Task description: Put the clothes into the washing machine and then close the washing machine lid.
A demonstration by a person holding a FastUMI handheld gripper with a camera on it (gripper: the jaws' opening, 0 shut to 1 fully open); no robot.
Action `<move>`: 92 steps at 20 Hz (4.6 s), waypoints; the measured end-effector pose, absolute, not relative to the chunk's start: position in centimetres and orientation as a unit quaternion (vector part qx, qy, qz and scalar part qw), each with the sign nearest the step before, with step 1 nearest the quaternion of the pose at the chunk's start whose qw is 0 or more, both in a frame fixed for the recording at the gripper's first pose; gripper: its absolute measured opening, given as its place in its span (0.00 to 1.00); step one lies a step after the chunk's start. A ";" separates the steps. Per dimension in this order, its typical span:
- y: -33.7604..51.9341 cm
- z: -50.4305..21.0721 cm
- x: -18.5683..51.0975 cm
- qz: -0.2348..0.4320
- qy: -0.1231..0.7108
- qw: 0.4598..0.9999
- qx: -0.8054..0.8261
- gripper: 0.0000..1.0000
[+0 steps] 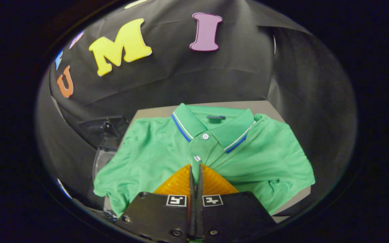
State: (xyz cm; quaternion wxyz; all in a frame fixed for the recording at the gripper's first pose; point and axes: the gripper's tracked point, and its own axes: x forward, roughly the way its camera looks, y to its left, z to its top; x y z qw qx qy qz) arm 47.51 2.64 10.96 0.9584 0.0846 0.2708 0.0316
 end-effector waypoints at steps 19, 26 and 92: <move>15.1 39.7 35.7 0.201 -0.004 0.972 0.124 0.04; 24.3 43.0 36.3 0.256 -0.021 0.960 0.114 0.04; 37.8 -6.3 54.4 0.068 0.410 0.909 0.038 0.93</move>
